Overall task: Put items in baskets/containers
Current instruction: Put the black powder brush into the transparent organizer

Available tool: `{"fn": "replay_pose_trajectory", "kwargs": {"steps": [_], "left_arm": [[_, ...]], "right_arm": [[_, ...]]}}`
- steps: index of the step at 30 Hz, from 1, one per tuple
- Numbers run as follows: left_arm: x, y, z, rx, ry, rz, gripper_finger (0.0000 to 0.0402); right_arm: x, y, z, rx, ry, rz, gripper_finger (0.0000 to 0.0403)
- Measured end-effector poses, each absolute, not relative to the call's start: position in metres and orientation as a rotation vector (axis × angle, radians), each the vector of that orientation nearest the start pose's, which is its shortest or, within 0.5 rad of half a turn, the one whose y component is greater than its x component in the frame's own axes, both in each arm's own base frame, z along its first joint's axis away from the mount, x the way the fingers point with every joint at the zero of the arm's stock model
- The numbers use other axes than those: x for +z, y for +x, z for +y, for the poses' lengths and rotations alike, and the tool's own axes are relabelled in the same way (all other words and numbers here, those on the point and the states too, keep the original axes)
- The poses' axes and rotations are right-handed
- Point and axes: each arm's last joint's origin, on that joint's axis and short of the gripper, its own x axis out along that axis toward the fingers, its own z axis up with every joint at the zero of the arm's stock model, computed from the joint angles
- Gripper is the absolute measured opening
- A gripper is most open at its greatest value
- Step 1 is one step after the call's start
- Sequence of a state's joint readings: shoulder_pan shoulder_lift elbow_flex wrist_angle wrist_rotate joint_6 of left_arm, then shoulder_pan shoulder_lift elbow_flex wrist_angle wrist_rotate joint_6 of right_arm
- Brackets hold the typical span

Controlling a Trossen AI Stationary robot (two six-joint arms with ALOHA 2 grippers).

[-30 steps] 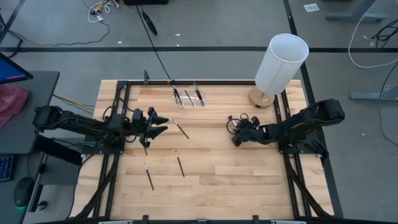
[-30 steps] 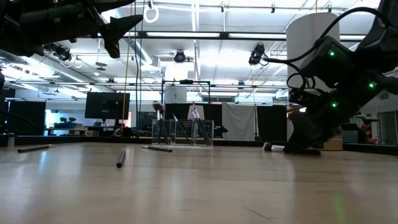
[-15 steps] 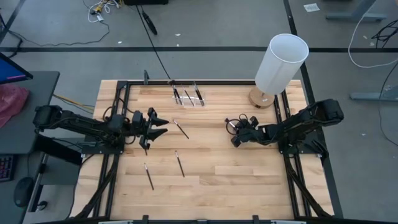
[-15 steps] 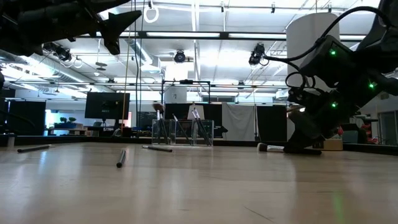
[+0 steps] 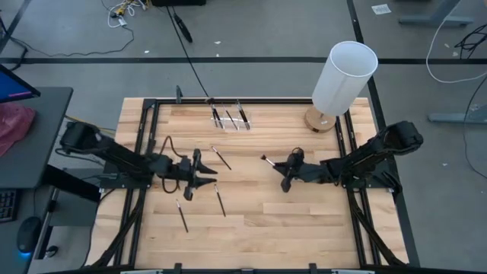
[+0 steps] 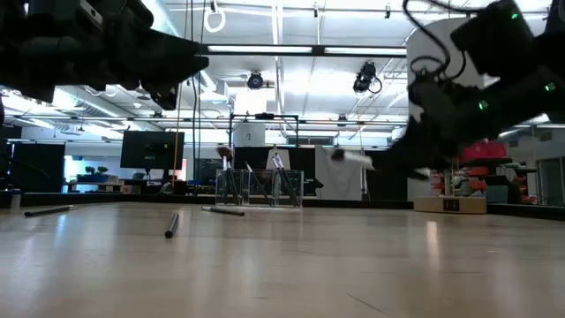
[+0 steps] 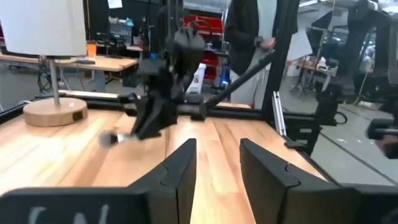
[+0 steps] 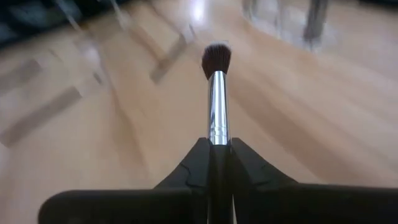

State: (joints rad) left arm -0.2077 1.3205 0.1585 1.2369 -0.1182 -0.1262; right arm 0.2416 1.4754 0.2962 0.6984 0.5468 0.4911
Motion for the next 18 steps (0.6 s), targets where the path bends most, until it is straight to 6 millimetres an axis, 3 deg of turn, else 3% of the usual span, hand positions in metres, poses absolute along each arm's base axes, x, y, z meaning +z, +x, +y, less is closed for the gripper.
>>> {"fn": "replay_pose_trajectory", "kwargs": {"steps": [6,12,18], "left_arm": [[0.161,0.213,-0.040,-0.088,-0.139,-0.086,0.0171],[0.173,0.254,-0.045,-0.079,-0.126,-0.126,0.0227],[0.174,0.290,-0.039,-0.068,-0.091,-0.123,0.0249]], "right_arm": [[0.150,0.231,0.050,-0.293,0.298,0.083,0.0029],[0.165,0.231,0.052,-0.267,0.267,-0.049,0.0029],[0.175,0.231,0.056,-0.133,0.233,-0.129,0.0029]]}}
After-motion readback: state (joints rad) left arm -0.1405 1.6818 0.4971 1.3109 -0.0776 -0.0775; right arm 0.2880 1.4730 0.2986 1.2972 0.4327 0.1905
